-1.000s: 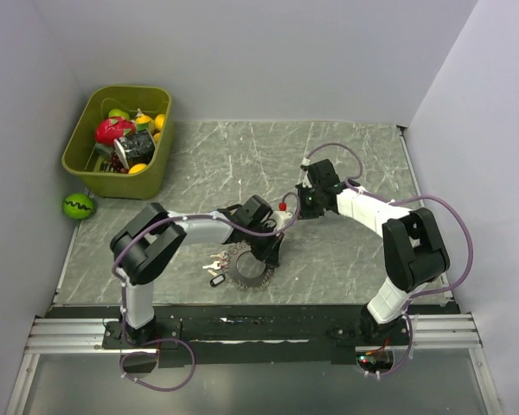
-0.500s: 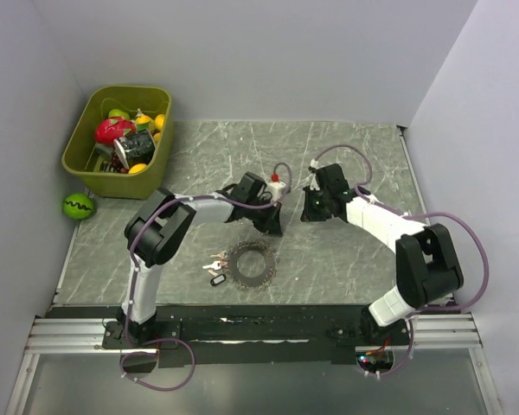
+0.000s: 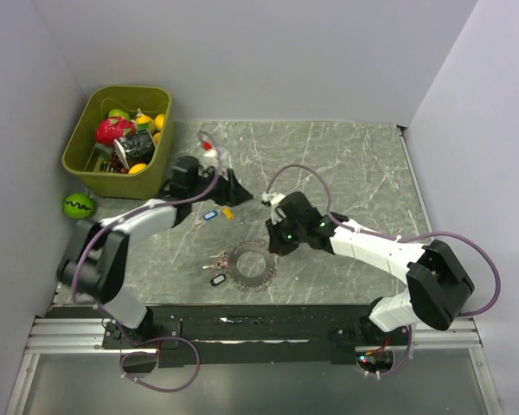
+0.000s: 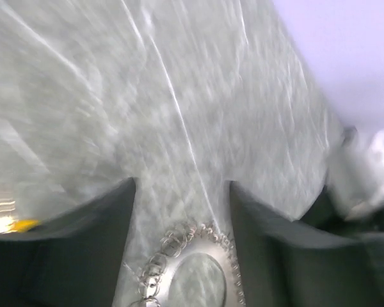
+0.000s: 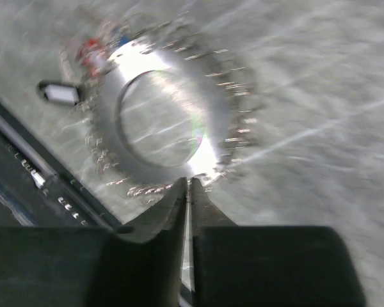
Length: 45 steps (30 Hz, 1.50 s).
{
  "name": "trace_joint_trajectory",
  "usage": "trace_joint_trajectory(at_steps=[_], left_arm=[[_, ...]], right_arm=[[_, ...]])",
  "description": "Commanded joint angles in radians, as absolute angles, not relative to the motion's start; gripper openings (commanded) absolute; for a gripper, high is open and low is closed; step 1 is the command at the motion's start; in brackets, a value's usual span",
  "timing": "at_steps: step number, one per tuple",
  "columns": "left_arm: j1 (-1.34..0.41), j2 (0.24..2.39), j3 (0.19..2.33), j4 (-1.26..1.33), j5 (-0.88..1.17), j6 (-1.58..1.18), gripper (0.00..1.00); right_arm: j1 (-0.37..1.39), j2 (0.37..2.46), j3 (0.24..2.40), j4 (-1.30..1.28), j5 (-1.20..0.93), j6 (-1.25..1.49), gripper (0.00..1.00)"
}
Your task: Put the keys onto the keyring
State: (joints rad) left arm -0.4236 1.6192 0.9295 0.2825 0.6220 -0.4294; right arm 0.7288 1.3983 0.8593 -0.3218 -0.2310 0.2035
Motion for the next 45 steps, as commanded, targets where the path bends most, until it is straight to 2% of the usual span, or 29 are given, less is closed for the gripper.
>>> trace_joint_trajectory(at_steps=[1, 3, 4, 5, 7, 12, 14, 21, 22, 23, 24, 30, 37, 42, 45], left_arm=[[-0.342, 1.433, 0.827, 0.38, 0.508, -0.551, 0.71], [-0.315, 1.392, 0.784, 0.373, 0.439, -0.566, 0.87], [-0.307, 1.362, 0.773, 0.368, 0.419, -0.569, 0.89], [-0.301, 1.352, 0.762, 0.358, 0.391, -0.572, 0.98], [-0.288, 1.341, 0.746, 0.348, 0.374, -0.571, 0.99], [-0.279, 1.371, 0.749, 0.334, 0.389, -0.572, 1.0], [-0.279, 1.393, 0.75, 0.348, 0.405, -0.581, 0.96], [-0.279, 1.431, 0.746, 0.387, 0.46, -0.6, 0.97], [-0.279, 1.433, 0.746, 0.388, 0.462, -0.6, 0.97], [-0.279, 1.433, 0.746, 0.384, 0.462, -0.597, 0.96], [-0.279, 1.431, 0.747, 0.38, 0.46, -0.594, 0.96], [-0.279, 1.424, 0.744, 0.359, 0.462, -0.571, 0.97], [-0.281, 1.505, 0.764, 0.353, 0.521, -0.552, 0.97], [-0.288, 1.623, 0.814, 0.35, 0.578, -0.546, 0.99], [-0.327, 1.705, 0.914, 0.261, 0.565, -0.5, 0.94]], right_arm=[[0.839, 1.408, 0.877, -0.307, -0.174, 0.129, 0.29], [0.889, 1.431, 0.888, -0.334, -0.111, 0.143, 0.36], [0.932, 1.439, 0.896, -0.34, -0.092, 0.146, 0.38], [0.952, 1.453, 0.9, -0.354, -0.036, 0.158, 0.4], [1.004, 1.463, 0.907, -0.383, -0.002, 0.201, 0.43], [1.087, 1.499, 0.91, -0.426, 0.063, 0.27, 0.44], [1.121, 1.528, 0.914, -0.437, 0.081, 0.293, 0.43], [1.157, 1.647, 0.974, -0.48, 0.219, 0.331, 0.41], [1.158, 1.679, 0.988, -0.498, 0.236, 0.337, 0.38], [1.157, 1.698, 0.999, -0.512, 0.253, 0.345, 0.3], [1.155, 1.712, 1.023, -0.528, 0.303, 0.353, 0.18], [1.086, 1.724, 1.029, -0.552, 0.373, 0.344, 0.11], [0.985, 1.674, 1.014, -0.525, 0.391, 0.236, 0.1], [0.98, 1.582, 0.963, -0.5, 0.359, 0.21, 0.11], [0.963, 1.52, 0.934, -0.502, 0.329, 0.279, 0.17]])
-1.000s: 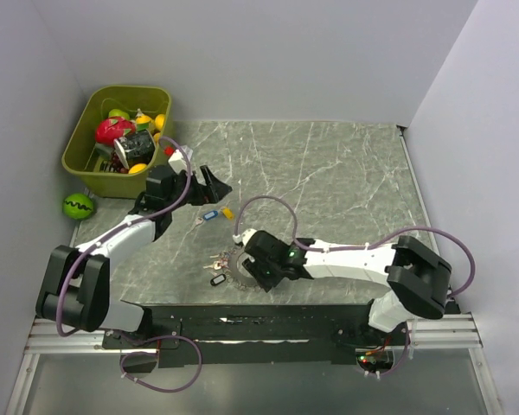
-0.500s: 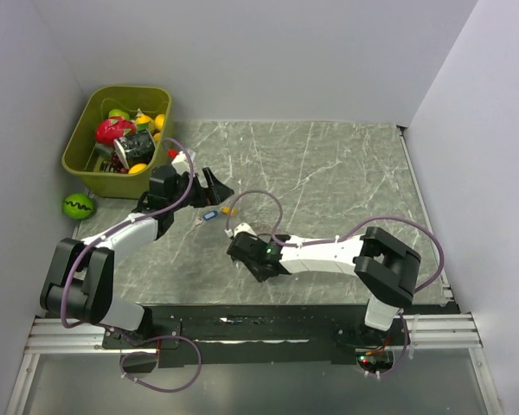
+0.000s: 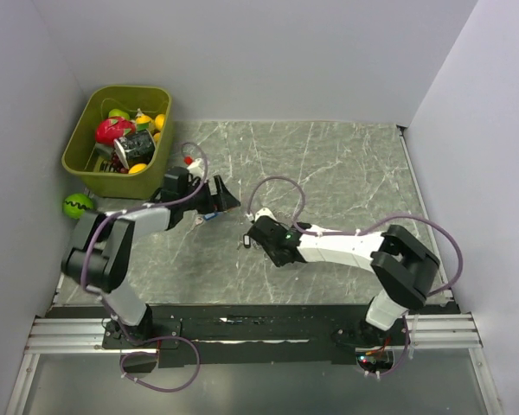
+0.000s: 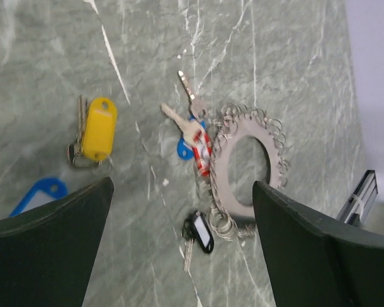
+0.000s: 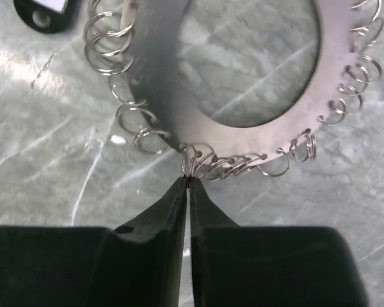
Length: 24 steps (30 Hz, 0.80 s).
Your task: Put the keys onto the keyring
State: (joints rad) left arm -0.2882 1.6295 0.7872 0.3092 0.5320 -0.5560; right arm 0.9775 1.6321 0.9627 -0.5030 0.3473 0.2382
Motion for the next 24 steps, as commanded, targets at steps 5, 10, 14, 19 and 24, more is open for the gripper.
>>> trace_joint_trajectory(at_steps=[5, 10, 14, 19, 24], left_arm=[[-0.422, 1.868, 1.146, 0.126, 0.494, -0.419, 0.74], [-0.46, 2.008, 1.313, 0.054, 0.475, -0.393, 0.28], [-0.486, 2.121, 1.4, 0.012, 0.502, -0.376, 0.12], [-0.521, 2.169, 1.437, -0.037, 0.489, -0.35, 0.01], [-0.529, 2.142, 1.35, -0.031, 0.48, -0.354, 0.01]], right_arm=[[0.864, 1.434, 0.861, -0.473, 0.215, 0.422, 0.42], [0.759, 1.342, 0.759, -0.368, 0.022, 0.511, 0.38], [0.684, 1.338, 0.698, -0.321, -0.067, 0.56, 0.28], [0.62, 1.348, 0.661, -0.327, -0.089, 0.61, 0.0], [0.581, 1.384, 0.658, -0.36, -0.049, 0.643, 0.0]])
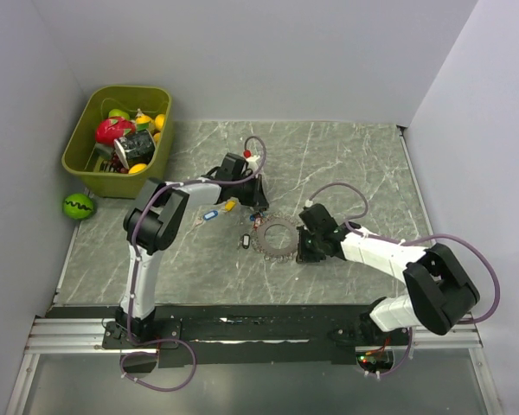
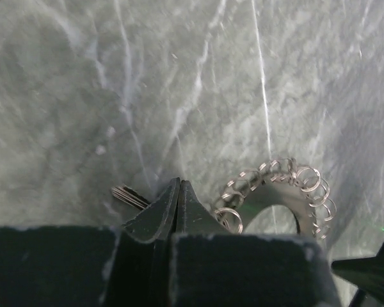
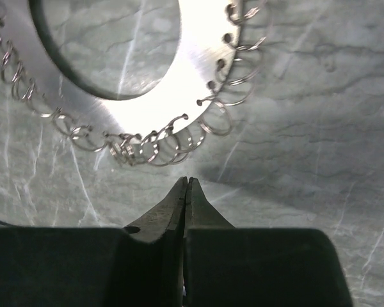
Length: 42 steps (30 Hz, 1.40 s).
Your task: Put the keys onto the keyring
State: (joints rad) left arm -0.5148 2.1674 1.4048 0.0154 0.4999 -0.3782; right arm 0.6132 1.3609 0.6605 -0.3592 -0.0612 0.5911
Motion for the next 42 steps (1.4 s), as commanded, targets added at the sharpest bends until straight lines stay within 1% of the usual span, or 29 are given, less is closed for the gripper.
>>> trace_joint_trajectory(at_steps=[1, 9, 13, 18, 26, 29, 33, 37, 42], left_arm=[[-0.531, 2.132, 1.333, -0.028, 0.48, -0.354, 0.01], [-0.537, 1.974, 1.122, -0.008, 0.476, -0.38, 0.01], [-0.541, 1.889, 1.046, 0.032, 0.474, -0.406, 0.01], [-0.551, 1.821, 0.968, 0.026, 0.413, -0.46, 0.01], [-0.557, 1.712, 0.867, 0.032, 0.328, -0.563, 0.01], [-0.558, 1.658, 0.825, 0.015, 0.284, -0.606, 0.01], [-0.558, 1.597, 0.77, 0.028, 0.273, -0.635, 0.01], [-0.566, 1.588, 0.759, 0.034, 0.31, -0.649, 0.01], [-0.6, 1.612, 0.735, 0.08, 0.348, -0.669, 0.01]], right_arm=[[0.571, 1.396, 0.669, -0.364, -0.046, 0.641, 0.0], [0.47, 1.549, 0.793, -0.37, -0.055, 0.571, 0.0], [0.457, 1.603, 0.886, -0.36, -0.063, 0.538, 0.0], [0.454, 1.677, 1.009, -0.353, -0.077, 0.499, 0.0], [0.463, 1.827, 1.176, -0.288, -0.26, 0.445, 0.0], [0.477, 1.877, 1.25, -0.323, -0.285, 0.414, 0.0], [0.479, 1.829, 1.244, -0.322, -0.22, 0.414, 0.0], [0.48, 1.702, 1.217, -0.321, -0.161, 0.387, 0.0], [0.479, 1.557, 1.07, -0.31, -0.169, 0.374, 0.09]])
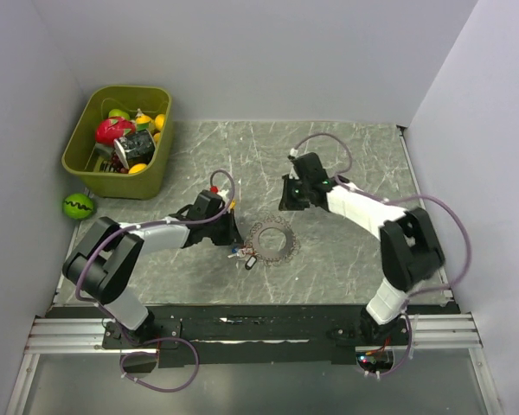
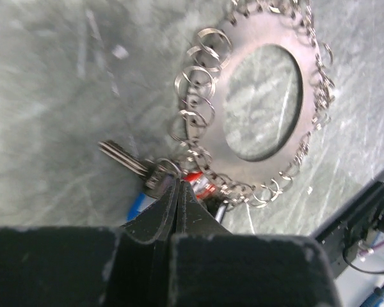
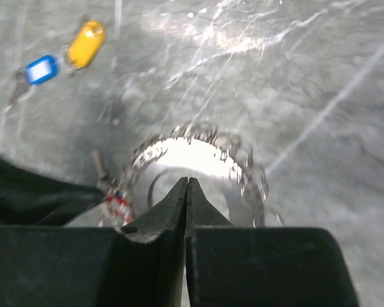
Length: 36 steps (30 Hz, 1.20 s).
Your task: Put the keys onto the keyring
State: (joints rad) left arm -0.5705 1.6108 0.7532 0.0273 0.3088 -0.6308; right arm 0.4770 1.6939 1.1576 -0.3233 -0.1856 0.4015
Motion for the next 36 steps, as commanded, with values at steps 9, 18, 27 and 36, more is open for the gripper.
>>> trace_joint_trajectory(at_steps=[9, 18, 27, 36], left_arm=[[-0.679, 1.631, 0.7, 0.144, 0.39, -0.727, 0.01], [-0.726, 1.553, 0.68, 0.229, 0.422, -0.733, 0.01], [-0.525, 1.404, 0.716, 0.228, 0.418, -0.693, 0.51], [-0.319, 1.581, 0.726, 0.347, 0.655, -0.739, 0.56]], right_arm=[[0.479, 1.324, 0.737, -0.278, -0.267, 0.436, 0.31], [0.48, 1.232, 0.683, -0.273, -0.255, 0.419, 0.44], [0.488, 1.25, 0.732, -0.167, -0.307, 0.313, 0.72], [0.554, 1.489, 0.905, -0.117, -0.356, 0.27, 0.97]])
